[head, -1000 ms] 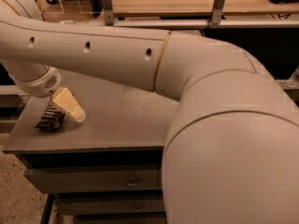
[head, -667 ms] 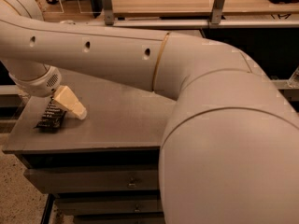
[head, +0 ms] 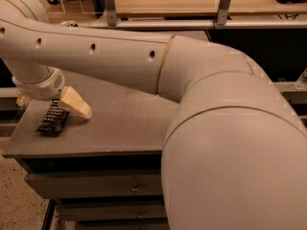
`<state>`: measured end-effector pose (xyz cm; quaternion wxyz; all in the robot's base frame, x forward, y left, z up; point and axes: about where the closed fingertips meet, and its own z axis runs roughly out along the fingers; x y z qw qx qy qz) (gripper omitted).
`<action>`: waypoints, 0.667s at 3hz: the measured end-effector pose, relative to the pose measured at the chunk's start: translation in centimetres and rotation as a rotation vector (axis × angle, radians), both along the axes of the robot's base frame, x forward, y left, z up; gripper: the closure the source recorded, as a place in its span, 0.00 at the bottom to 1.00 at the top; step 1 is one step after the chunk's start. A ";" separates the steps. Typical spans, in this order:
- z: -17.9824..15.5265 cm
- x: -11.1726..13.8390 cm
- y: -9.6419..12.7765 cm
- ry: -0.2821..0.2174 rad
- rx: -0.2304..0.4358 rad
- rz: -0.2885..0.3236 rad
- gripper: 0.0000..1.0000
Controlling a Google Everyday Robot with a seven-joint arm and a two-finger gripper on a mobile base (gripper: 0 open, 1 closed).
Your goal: Pick rxbar chocolate
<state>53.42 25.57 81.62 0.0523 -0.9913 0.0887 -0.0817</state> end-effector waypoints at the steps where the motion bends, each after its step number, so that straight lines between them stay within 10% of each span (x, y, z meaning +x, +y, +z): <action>1: -0.3 0.0 -0.1 0.002 -0.011 0.034 0.15; 2: -0.4 -0.1 -0.2 0.005 -0.025 0.053 0.38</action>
Offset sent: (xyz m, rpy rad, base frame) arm -0.0031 -0.0048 -0.0028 -0.0467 0.0085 0.0764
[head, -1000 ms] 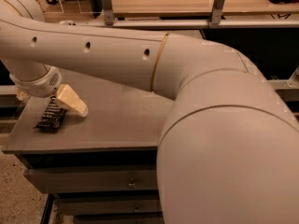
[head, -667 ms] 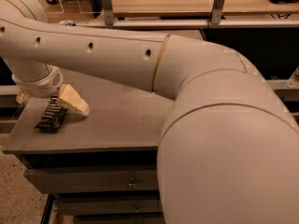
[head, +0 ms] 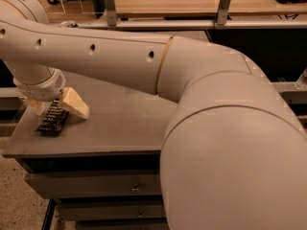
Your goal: Pick rxbar chocolate
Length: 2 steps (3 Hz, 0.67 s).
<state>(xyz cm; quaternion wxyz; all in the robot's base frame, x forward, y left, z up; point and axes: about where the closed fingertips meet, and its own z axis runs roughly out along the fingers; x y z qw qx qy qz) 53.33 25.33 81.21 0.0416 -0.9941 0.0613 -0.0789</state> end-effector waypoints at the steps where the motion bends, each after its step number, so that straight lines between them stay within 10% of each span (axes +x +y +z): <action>1: 0.2 -0.1 -0.1 0.000 -0.005 0.004 0.62; 2: 1.0 -0.1 -0.1 0.000 -0.005 0.004 0.70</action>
Offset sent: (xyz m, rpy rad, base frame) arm -0.0045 -0.0040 0.0039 -0.0091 0.0079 0.0081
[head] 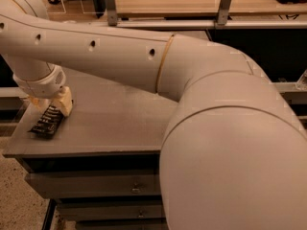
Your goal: Pick rxbar chocolate
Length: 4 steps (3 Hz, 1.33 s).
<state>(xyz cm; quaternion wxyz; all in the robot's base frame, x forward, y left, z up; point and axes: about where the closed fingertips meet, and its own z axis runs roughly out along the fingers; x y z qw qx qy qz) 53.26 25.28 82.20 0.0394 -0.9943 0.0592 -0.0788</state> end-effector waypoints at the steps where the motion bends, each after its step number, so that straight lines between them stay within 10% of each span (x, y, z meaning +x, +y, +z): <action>1: 0.1 0.0 0.0 0.000 0.000 0.000 0.71; 4: 3.0 1.2 -3.2 -0.009 0.099 -0.042 0.70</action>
Offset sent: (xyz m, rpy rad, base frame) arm 0.0026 -0.0130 0.0119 0.1040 0.0352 -0.0049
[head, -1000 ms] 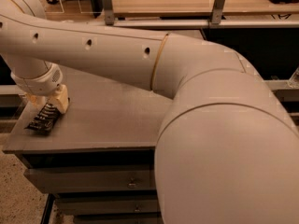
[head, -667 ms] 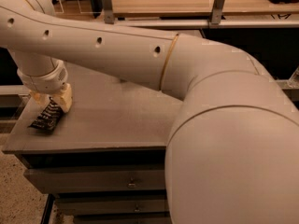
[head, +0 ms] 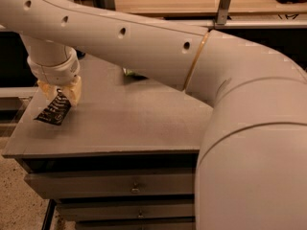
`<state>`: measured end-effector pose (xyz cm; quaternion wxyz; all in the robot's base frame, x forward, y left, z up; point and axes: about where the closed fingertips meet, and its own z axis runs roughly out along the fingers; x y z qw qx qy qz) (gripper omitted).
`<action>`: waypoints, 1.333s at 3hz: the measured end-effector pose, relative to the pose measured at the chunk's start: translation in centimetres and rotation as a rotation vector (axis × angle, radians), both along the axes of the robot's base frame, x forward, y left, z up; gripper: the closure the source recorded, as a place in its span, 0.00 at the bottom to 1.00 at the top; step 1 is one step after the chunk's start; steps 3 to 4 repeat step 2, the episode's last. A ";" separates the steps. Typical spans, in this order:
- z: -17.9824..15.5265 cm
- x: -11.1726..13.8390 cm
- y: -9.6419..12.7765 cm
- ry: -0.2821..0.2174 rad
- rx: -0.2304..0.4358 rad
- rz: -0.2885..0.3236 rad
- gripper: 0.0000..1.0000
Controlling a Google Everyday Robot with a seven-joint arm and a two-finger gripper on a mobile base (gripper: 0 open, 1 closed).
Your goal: Pick rxbar chocolate
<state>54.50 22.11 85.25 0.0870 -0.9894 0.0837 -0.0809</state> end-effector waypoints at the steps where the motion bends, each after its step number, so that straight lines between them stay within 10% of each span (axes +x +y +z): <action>1: 0.8 0.2 -0.9 0.006 0.019 -0.008 0.71; 2: 0.7 0.2 -0.8 0.006 0.019 -0.007 0.89; 4: 0.7 0.2 -0.8 0.006 0.019 -0.007 0.89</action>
Offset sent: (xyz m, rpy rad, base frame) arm 0.0016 -0.0071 0.0068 0.0154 0.0045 -0.0065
